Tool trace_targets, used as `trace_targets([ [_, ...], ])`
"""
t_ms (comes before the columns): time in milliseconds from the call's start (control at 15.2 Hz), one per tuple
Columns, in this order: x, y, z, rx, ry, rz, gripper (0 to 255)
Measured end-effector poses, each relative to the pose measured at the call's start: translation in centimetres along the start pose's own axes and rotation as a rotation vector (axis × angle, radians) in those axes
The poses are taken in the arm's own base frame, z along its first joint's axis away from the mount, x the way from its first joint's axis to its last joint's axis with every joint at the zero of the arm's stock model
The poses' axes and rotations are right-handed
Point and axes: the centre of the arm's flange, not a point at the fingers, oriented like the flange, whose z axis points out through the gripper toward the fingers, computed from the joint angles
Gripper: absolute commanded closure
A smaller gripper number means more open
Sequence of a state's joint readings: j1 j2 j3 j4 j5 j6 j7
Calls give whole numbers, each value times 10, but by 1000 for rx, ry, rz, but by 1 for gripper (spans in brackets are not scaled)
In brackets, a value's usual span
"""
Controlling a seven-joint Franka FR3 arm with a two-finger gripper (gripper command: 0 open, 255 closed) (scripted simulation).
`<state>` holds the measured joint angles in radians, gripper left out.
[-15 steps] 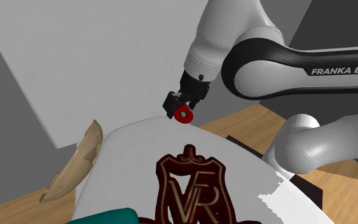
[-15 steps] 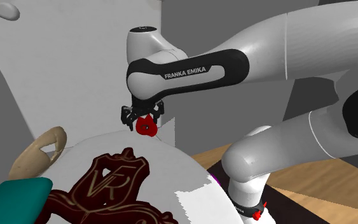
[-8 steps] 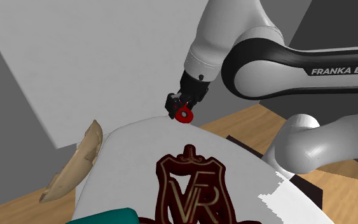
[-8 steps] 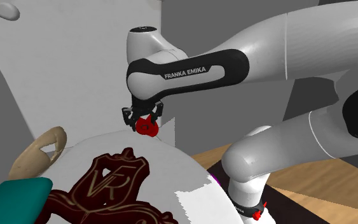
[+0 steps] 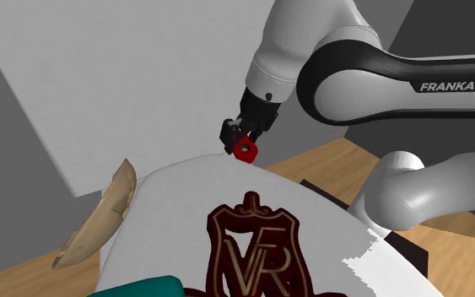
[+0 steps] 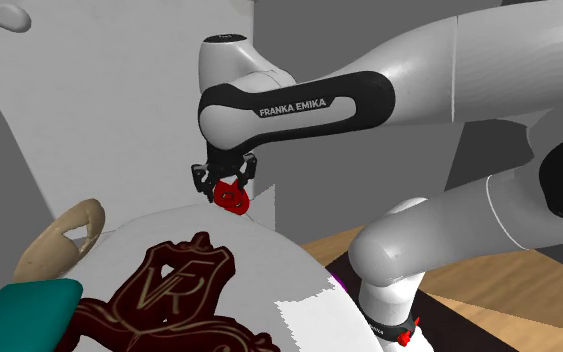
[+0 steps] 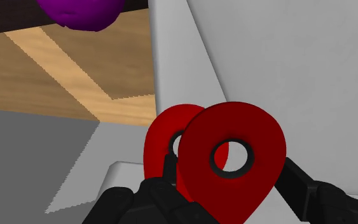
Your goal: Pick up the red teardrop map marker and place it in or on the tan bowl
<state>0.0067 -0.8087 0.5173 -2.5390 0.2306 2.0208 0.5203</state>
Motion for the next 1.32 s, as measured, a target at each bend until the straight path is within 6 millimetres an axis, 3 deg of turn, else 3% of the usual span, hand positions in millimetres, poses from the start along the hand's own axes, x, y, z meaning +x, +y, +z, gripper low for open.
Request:
trace_targets([
  [1320,29,1,-100,0,0,0,255],
])
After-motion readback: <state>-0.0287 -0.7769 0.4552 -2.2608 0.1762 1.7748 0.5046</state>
